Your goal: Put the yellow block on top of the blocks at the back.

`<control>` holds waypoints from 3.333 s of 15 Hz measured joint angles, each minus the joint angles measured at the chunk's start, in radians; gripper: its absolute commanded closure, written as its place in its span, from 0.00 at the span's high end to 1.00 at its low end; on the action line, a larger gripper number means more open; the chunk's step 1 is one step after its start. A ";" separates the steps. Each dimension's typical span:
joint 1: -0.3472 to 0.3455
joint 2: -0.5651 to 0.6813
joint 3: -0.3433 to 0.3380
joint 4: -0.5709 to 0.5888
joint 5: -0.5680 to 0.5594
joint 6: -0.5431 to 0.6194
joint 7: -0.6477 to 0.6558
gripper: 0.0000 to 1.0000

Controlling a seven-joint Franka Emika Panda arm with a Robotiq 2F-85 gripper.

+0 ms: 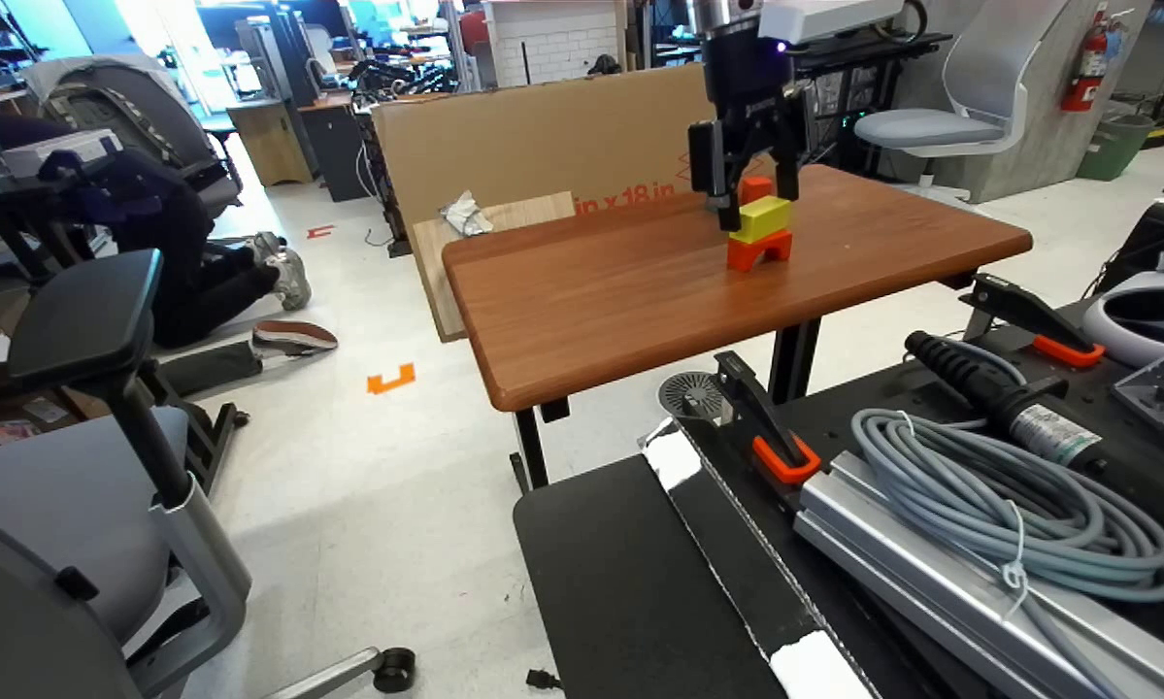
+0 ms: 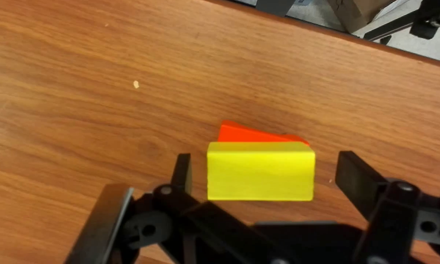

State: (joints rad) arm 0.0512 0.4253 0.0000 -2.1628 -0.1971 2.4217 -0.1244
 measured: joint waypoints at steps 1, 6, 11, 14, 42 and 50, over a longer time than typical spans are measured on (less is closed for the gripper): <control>0.000 0.003 -0.001 0.005 -0.002 -0.001 0.002 0.65; 0.000 0.006 -0.001 0.020 -0.008 -0.023 0.011 0.42; -0.018 0.001 -0.002 0.058 0.013 -0.091 0.012 0.42; -0.055 -0.002 -0.003 0.119 0.068 -0.148 0.011 0.42; -0.118 0.399 -0.036 0.783 0.160 -0.401 0.108 0.42; -0.112 0.452 -0.036 0.838 0.158 -0.446 0.112 0.42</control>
State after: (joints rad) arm -0.0609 0.8778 -0.0361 -1.3245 -0.0390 1.9760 -0.0123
